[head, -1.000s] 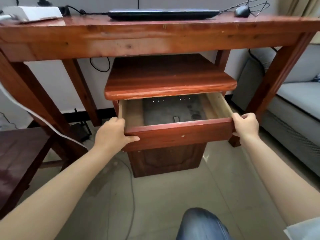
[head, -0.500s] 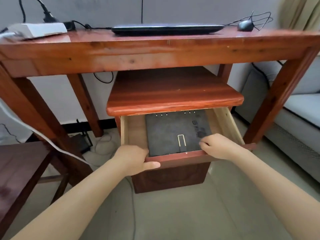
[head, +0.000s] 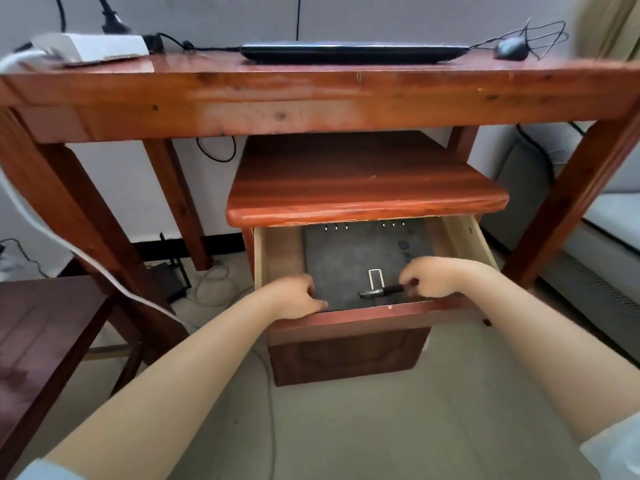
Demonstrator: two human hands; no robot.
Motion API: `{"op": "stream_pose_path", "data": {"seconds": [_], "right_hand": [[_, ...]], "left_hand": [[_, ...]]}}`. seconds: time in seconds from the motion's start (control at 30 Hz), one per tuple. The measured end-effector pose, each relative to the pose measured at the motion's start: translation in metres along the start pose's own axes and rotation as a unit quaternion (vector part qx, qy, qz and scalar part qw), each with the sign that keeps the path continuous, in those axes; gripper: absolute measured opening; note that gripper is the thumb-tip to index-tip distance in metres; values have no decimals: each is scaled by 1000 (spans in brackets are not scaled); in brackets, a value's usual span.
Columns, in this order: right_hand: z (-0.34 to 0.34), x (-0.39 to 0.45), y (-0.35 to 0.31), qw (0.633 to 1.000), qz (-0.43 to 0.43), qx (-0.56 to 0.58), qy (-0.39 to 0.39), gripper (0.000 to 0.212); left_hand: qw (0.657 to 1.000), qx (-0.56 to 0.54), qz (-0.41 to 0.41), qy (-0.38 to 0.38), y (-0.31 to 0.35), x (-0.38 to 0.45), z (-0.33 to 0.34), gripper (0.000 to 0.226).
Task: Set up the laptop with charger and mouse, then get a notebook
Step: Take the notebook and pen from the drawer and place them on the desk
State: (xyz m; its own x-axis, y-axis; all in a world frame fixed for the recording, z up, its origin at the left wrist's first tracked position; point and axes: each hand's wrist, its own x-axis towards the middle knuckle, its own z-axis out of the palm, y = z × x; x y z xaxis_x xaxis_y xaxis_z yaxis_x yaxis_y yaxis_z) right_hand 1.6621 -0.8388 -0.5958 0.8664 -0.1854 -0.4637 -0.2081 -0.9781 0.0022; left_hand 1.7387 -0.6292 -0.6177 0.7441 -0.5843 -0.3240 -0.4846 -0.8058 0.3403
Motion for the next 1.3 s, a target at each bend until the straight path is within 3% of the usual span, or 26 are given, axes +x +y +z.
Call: {"op": "stream_pose_path", "data": {"seconds": [0.13, 0.23, 0.33, 0.47, 0.57, 0.7, 0.83, 0.97, 1.03, 1.13, 1.3], "right_hand": [[4, -9, 31, 993, 96, 28, 57, 18], [10, -1, 29, 984, 161, 61, 42, 39], [15, 11, 24, 976, 175, 112, 57, 44], [18, 20, 31, 935, 208, 274, 80, 47], [15, 21, 33, 895, 211, 379, 99, 52], [8, 8, 42, 857, 224, 450, 110, 63], [-2, -10, 45, 813, 229, 521, 120, 42], [-1, -30, 38, 809, 197, 545, 93, 34], [0, -41, 33, 811, 173, 547, 112, 35], [-4, -59, 27, 785, 122, 592, 134, 36], [3, -94, 40, 718, 113, 671, 150, 32]], "left_hand": [[998, -12, -55, -22, 15, 21, 1, 56], [995, -48, -90, -8, 31, 31, 10, 58], [985, -114, -132, 13, 38, 38, 18, 59], [957, -227, -177, 42, 32, 43, 18, 58], [923, -327, -193, 61, 26, 40, 15, 85], [912, -369, -167, 66, 22, 39, 7, 112], [937, -309, -114, 120, 16, 29, -10, 98], [988, -27, -46, 144, 11, 6, -1, 95], [979, 57, 31, 193, 17, 0, 8, 82], [943, 114, 199, 239, 35, -2, 9, 60], [906, 195, 285, 245, 61, -10, 0, 49]]}}
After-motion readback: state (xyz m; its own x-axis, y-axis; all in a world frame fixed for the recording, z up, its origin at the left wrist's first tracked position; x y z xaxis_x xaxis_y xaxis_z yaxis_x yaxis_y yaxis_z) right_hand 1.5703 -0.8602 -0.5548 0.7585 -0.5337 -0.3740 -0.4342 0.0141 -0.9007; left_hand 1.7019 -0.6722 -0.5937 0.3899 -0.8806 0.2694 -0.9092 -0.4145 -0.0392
